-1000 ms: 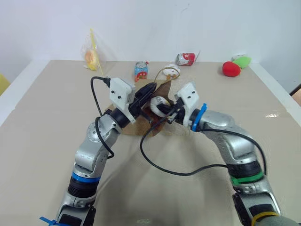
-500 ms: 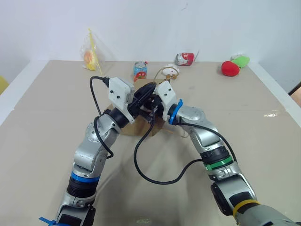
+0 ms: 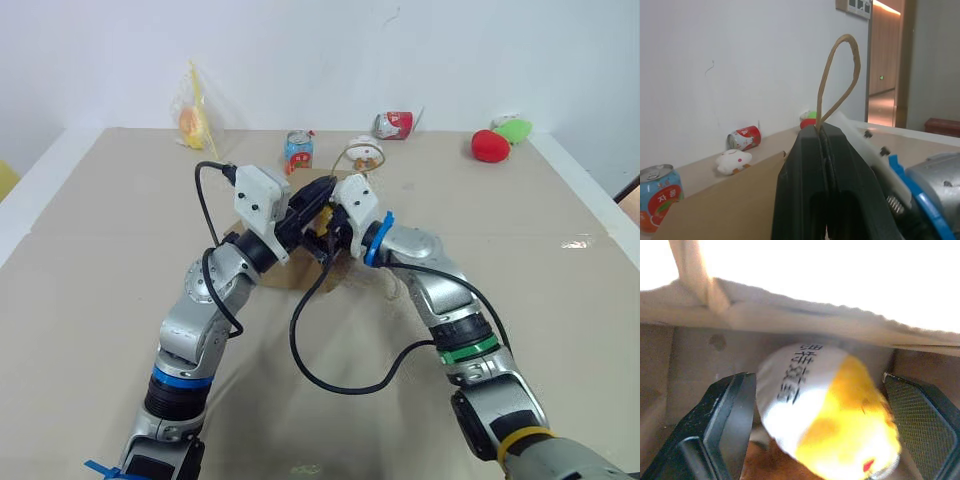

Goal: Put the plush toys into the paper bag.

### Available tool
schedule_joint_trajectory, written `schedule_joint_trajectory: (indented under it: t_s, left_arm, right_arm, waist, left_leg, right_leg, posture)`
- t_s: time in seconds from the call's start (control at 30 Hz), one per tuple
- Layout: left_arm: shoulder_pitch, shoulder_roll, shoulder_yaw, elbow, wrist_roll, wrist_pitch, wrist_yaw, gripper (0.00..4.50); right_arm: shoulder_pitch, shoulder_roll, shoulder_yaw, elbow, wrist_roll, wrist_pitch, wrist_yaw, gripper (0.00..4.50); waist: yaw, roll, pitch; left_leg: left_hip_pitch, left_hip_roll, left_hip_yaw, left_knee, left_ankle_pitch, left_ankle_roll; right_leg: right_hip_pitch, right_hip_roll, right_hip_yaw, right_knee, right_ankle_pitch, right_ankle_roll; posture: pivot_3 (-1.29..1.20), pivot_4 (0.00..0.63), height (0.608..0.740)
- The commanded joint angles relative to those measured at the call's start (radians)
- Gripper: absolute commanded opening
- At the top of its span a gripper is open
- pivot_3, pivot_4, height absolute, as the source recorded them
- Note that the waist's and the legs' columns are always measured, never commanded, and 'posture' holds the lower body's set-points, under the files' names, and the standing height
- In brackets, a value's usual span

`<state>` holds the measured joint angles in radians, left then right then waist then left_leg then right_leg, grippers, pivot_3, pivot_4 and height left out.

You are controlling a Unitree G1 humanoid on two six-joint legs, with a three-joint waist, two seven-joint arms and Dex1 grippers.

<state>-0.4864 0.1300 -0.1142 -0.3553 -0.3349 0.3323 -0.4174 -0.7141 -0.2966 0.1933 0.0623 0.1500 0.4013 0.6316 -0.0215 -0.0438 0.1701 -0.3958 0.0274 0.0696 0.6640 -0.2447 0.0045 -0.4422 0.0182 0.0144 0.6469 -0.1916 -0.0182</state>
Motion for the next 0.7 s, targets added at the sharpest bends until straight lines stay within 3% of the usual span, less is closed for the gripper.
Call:
schedule_joint_trajectory:
  t_s: [0.03,0.27,0.53,0.7]
  left_arm:
    - [-0.01,-0.001,0.003,-0.047,-0.01,-0.005,0.002,0.0]
    - [-0.01,0.003,0.005,-0.039,-0.01,-0.011,-0.005,0.0]
    - [-0.005,0.012,0.01,-0.041,-0.008,-0.014,-0.008,0.0]
    - [-0.006,0.014,0.009,-0.038,-0.008,-0.015,-0.01,0.0]
  right_arm:
    - [0.06,-0.071,-0.066,-0.186,0.08,0.1,0.054,4.38]
    - [0.154,-0.178,-0.151,-0.316,0.161,0.214,0.089,4.38]
    - [0.333,-0.408,-0.265,-0.432,0.202,0.209,0.216,4.38]
    - [0.414,-0.459,-0.247,-0.505,0.231,0.208,0.259,4.38]
  waist:
    - [0.0,0.0,0.0]
    - [-0.002,0.0,0.0]
    - [0.003,0.0,0.0]
    - [-0.002,0.0,0.0]
  left_leg:
    - [0.0,0.0,0.0,0.0,0.0,0.0]
    - [0.0,0.0,0.0,0.0,0.0,0.0]
    - [0.0,-0.002,0.0,0.0,0.0,0.001]
    - [0.001,-0.001,0.0,-0.001,0.0,0.001]
  right_leg:
    - [0.0,0.0,0.0,0.0,0.0,0.0]
    - [0.0,0.0,0.0,0.0,0.0,0.0]
    - [0.0,-0.001,0.0,-0.001,0.0,0.001]
    - [0.0,0.001,0.001,-0.001,-0.001,0.001]
  posture:
    - [0.0,0.15,0.74]
    - [0.0,0.15,0.74]
    - [0.0,0.15,0.74]
    - [0.0,0.15,0.74]
